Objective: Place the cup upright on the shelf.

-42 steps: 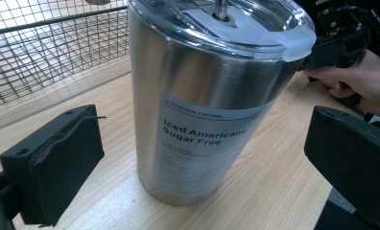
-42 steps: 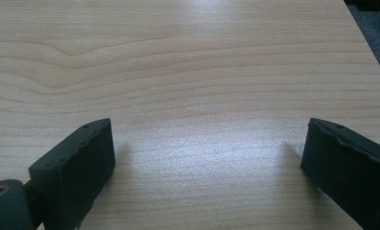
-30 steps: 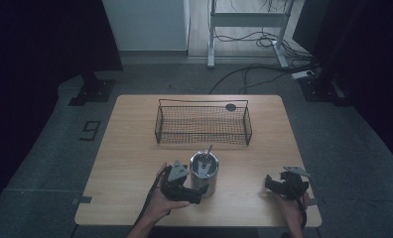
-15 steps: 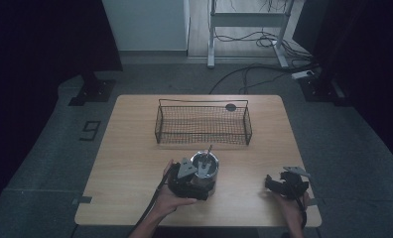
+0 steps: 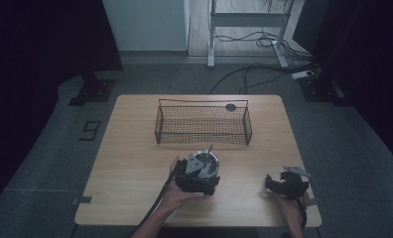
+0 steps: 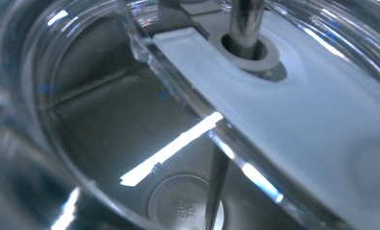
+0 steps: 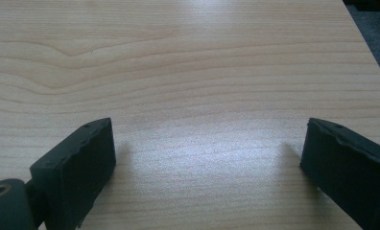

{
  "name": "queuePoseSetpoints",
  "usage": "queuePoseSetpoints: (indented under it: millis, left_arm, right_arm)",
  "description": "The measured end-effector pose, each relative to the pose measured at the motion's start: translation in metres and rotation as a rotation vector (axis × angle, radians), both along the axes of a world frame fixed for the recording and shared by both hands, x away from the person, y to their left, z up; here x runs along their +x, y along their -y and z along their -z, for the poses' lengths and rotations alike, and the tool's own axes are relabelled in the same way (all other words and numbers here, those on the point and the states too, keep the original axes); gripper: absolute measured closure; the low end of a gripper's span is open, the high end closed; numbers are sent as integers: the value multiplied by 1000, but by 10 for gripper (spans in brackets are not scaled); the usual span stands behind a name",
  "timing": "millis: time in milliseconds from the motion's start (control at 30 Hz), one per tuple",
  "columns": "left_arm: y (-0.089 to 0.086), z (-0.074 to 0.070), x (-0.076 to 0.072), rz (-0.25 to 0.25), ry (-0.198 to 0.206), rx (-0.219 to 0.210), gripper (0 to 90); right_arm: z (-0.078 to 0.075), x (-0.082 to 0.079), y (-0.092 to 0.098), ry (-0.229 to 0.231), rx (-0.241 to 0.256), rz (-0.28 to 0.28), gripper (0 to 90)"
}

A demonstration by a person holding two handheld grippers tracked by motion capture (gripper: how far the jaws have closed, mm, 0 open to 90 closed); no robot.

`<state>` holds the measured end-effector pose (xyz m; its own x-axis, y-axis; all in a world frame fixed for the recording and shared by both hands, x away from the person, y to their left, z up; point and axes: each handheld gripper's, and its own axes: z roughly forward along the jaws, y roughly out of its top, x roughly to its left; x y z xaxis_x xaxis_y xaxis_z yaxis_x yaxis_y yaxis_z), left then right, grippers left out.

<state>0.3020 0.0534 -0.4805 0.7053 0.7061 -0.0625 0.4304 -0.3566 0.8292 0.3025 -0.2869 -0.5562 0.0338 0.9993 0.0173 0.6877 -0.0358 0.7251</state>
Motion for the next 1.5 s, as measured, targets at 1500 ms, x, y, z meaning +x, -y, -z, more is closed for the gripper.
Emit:
queuePoseSetpoints:
  millis: [1500]
  left_arm:
    - [-21,-24,-3,-24,70,-35,37]
  right_arm:
    - [0,0,0,1,0,1,57]
